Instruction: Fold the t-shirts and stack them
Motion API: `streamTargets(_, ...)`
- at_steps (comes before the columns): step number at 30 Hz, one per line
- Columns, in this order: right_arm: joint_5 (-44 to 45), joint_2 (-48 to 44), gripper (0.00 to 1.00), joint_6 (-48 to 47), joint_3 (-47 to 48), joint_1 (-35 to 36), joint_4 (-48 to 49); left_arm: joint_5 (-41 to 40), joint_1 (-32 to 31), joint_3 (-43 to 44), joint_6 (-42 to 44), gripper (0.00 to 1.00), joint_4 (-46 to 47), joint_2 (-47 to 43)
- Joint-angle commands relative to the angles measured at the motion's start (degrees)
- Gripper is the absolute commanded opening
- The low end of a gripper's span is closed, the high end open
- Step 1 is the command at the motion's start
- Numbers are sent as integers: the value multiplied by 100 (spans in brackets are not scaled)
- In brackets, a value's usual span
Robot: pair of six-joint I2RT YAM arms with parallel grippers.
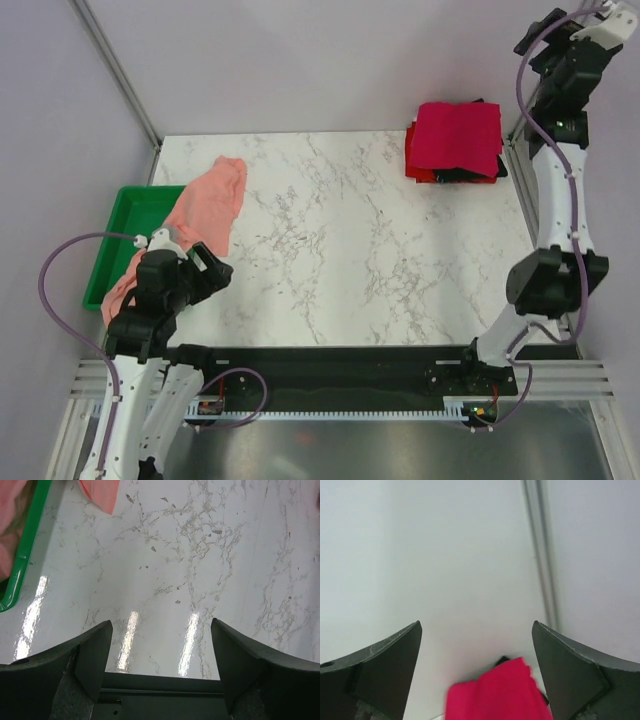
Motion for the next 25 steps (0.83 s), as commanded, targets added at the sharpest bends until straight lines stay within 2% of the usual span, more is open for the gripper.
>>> streamTargets(1, -1066, -1273, 98, 1632, -1372, 310, -276, -165, 35, -17, -177, 87, 239, -157)
streamTargets(2, -1084, -1554, 98, 1591, -2028, 521, -590, -165, 26, -17, -177, 87, 230, -174)
streamTargets(3, -719, -2088, 98, 1529, -2348, 1019, -723, -173, 8, -17, -177, 87, 239, -192)
streamTargets(6, -365, -2986, 98, 1659, -3658, 2258, -1023, -156, -62, -16, -160, 87, 221, -201)
streamTargets(8, -424, -3340, 98, 2254, -4613, 2709, -1251, -147, -97, -8, -160, 87, 221, -210)
streamTargets(11, -775, -3771, 98, 2513, -5783, 3562, -1322, -138, -150, 1, -160, 87, 230, -210)
streamTargets(15, -786, -4017, 98, 2811, -6700, 4904, -1419, -129, -150, -16, -151, 87, 230, -183)
streamTargets(18, -495, -4228, 98, 3066, -7325, 5573, -1235, -121, -159, -8, -142, 87, 230, -131)
streamTargets(22, -65, -4299, 98, 3408, -7904, 6112, -1138, -103, -159, 1, -133, 86, 230, -52)
streamTargets(25, 505, -4133, 98, 3576, -7933, 6446, -1251, -103, -159, 1, -133, 87, 221, -7)
